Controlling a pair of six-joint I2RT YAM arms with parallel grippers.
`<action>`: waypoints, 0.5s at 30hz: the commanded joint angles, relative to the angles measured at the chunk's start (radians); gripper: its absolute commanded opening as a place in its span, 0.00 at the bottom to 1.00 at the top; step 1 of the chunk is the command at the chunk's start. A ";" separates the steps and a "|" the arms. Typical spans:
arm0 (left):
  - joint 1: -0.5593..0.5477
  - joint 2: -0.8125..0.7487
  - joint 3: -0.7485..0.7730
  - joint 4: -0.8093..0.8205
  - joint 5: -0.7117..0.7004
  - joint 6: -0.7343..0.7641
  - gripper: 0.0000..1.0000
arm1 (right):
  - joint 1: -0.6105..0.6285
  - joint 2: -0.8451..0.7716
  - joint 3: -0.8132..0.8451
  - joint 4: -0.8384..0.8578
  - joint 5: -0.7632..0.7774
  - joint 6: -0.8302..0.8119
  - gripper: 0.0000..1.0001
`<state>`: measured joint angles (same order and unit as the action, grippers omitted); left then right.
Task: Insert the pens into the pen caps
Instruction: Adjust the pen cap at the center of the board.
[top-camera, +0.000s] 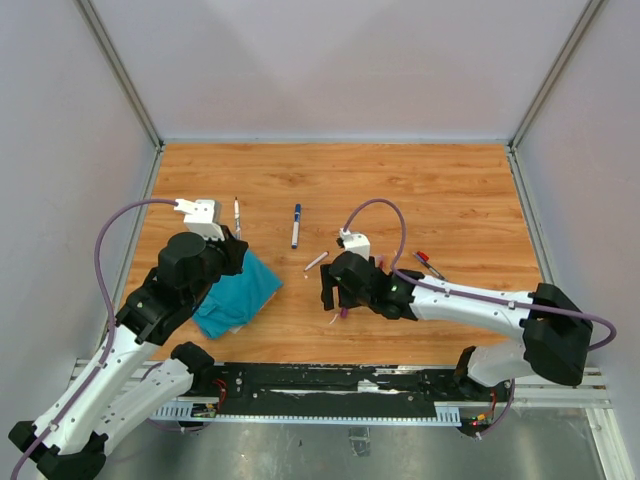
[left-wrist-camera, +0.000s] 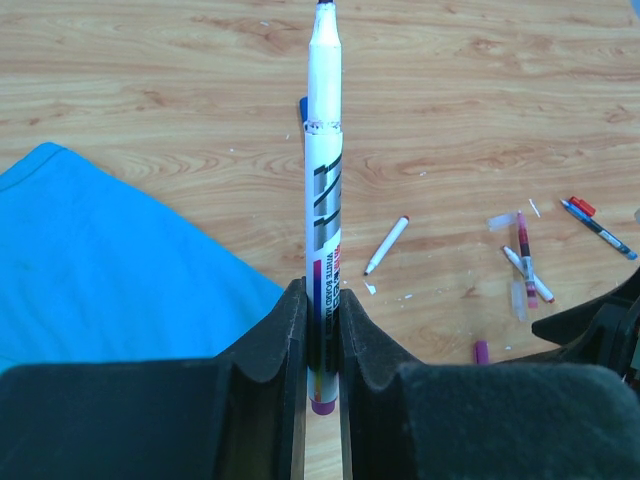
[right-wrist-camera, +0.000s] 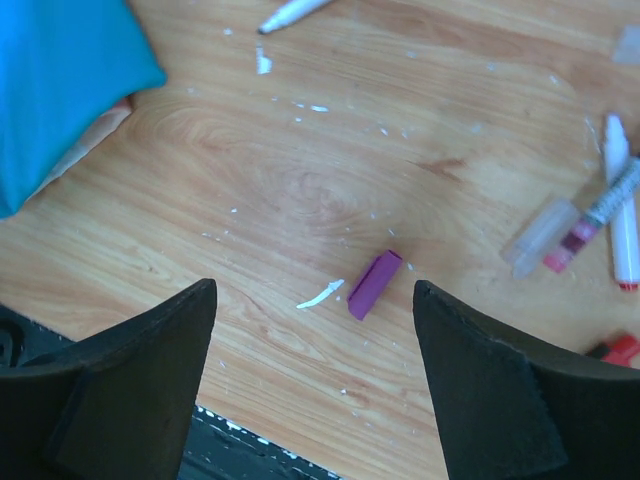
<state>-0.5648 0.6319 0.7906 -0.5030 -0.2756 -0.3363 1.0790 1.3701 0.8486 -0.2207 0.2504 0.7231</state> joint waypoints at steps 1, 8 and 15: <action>0.004 -0.014 -0.003 0.028 0.003 0.015 0.00 | 0.028 -0.012 0.038 -0.177 0.226 0.318 0.80; 0.005 -0.015 -0.004 0.029 0.000 0.014 0.00 | 0.029 0.095 0.135 -0.342 0.250 0.426 0.75; 0.005 -0.023 -0.004 0.029 -0.001 0.013 0.01 | 0.029 0.204 0.197 -0.361 0.168 0.390 0.66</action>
<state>-0.5648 0.6224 0.7906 -0.5030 -0.2756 -0.3367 1.0885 1.5326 0.9932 -0.5076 0.4362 1.0988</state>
